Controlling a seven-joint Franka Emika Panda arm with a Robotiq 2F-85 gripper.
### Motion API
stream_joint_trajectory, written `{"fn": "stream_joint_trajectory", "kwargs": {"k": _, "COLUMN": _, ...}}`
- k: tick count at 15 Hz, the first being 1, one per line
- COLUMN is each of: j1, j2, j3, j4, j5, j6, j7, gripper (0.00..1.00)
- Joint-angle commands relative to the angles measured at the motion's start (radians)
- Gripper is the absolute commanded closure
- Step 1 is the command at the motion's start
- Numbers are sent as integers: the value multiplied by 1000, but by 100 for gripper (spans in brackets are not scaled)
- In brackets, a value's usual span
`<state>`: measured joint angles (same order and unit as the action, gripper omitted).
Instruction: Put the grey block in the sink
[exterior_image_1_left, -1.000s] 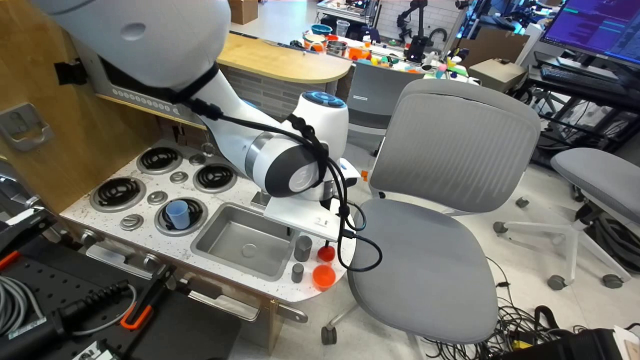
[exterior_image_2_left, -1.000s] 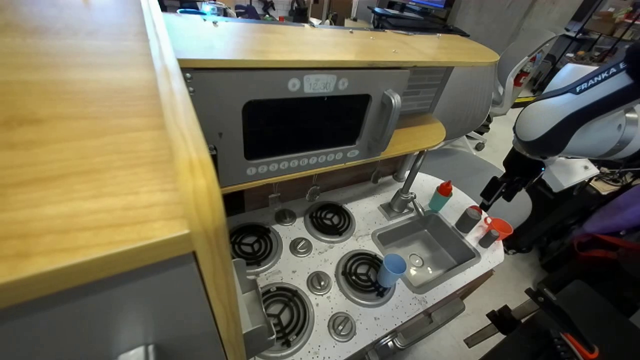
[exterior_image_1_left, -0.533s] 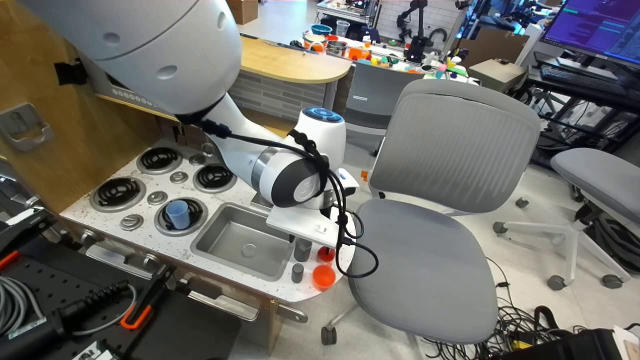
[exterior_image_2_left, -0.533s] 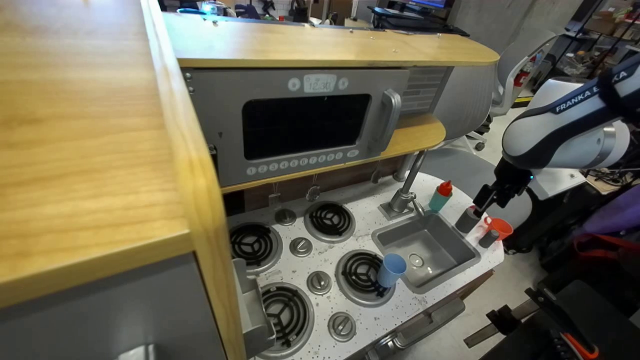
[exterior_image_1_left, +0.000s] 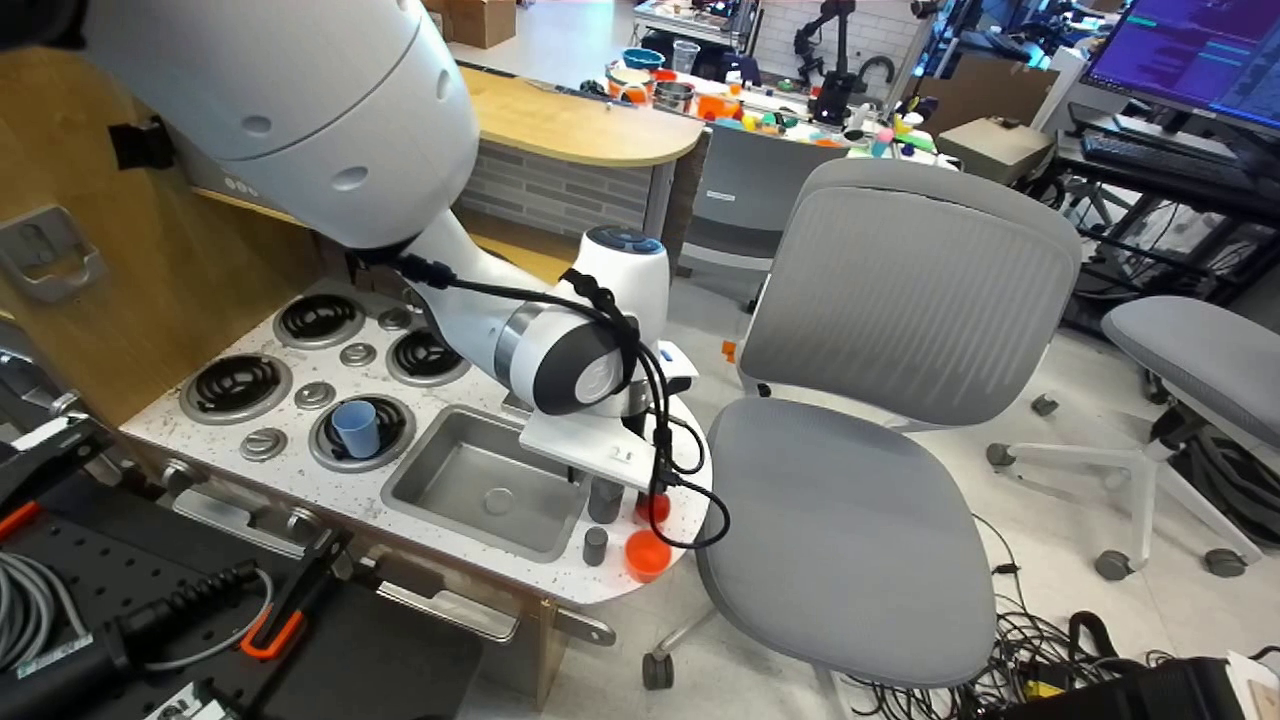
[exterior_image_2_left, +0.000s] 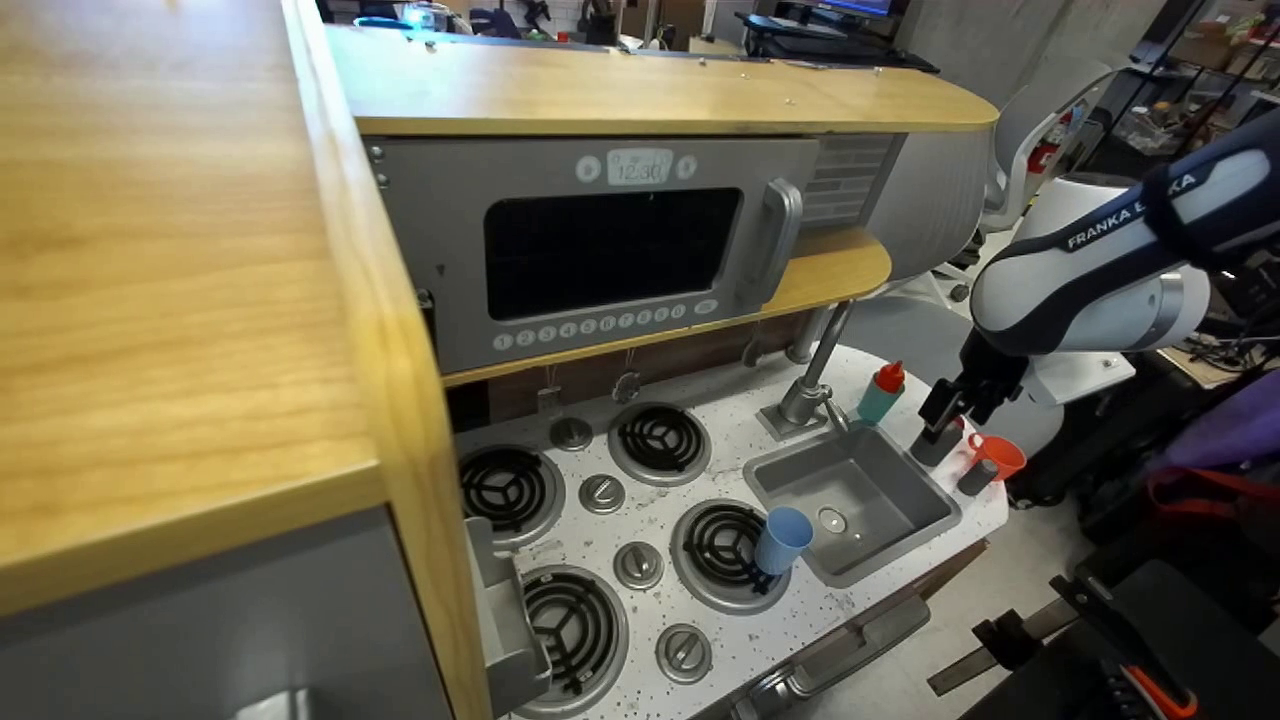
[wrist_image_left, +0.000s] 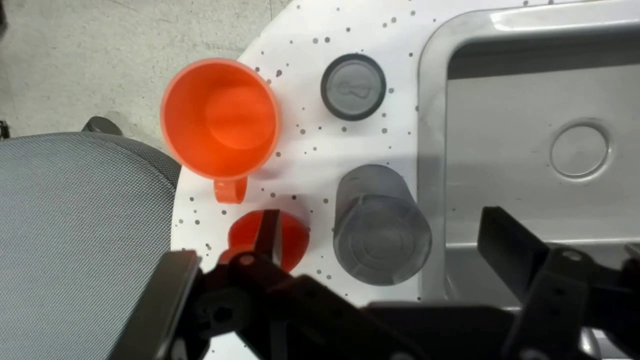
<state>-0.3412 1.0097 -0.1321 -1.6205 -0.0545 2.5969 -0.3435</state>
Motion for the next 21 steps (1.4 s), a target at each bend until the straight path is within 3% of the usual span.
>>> {"fn": "stream_joint_trajectory", "kwargs": {"k": 1, "j1": 34, "j2": 46, "j3": -32, "j4": 63, "j5": -43, "j6": -16, "j7": 50, "gripper": 26}}
{"fn": "stream_joint_trajectory", "kwargs": {"k": 8, "j1": 46, "j2": 22, "j3": -27, "j4": 55, "j5": -45, "j6": -22, "j7": 59, "gripper": 79}}
{"fn": "stream_joint_trajectory", "kwargs": {"k": 16, "j1": 37, "j2": -192, "j3": 85, "j4": -160, "j5": -11, "j6": -3, "j7": 0, "gripper": 82}}
{"fn": "stream_joint_trajectory", "kwargs": {"k": 21, "j1": 68, "j2": -249, "j3": 88, "j4": -261, "j5": -17, "j6": -16, "j7": 38, "gripper": 82}}
